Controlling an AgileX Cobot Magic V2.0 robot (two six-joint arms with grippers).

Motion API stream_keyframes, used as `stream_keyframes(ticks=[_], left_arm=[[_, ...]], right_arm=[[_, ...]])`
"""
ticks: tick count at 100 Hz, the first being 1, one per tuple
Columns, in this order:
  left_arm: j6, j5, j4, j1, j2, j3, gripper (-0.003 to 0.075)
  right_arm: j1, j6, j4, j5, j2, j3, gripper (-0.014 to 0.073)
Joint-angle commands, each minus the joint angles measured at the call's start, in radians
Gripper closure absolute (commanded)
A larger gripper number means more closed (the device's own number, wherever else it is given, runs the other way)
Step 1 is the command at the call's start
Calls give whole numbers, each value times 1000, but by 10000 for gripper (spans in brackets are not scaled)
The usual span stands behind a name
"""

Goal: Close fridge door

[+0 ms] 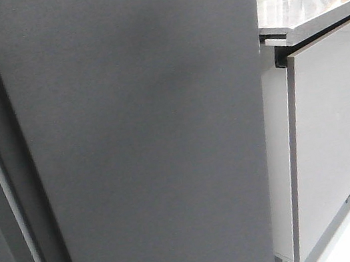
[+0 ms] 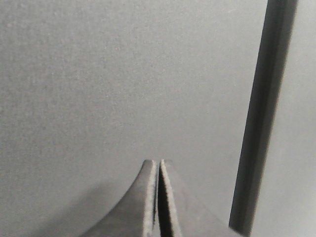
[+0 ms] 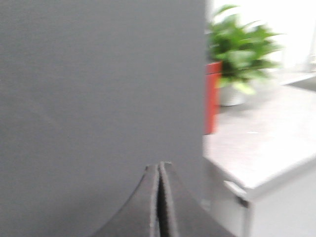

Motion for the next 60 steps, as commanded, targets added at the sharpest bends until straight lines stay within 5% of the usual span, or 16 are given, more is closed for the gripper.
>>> stream_keyframes(ticks=[1, 60], left_arm=[[-4, -77, -2, -8, 19, 28, 741], [-4, -77, -2, -8, 19, 28, 741]], right_arm=[[-45, -2, -11, -87, -104, 48, 670], [-189, -2, -9, -126, -716, 667, 670]])
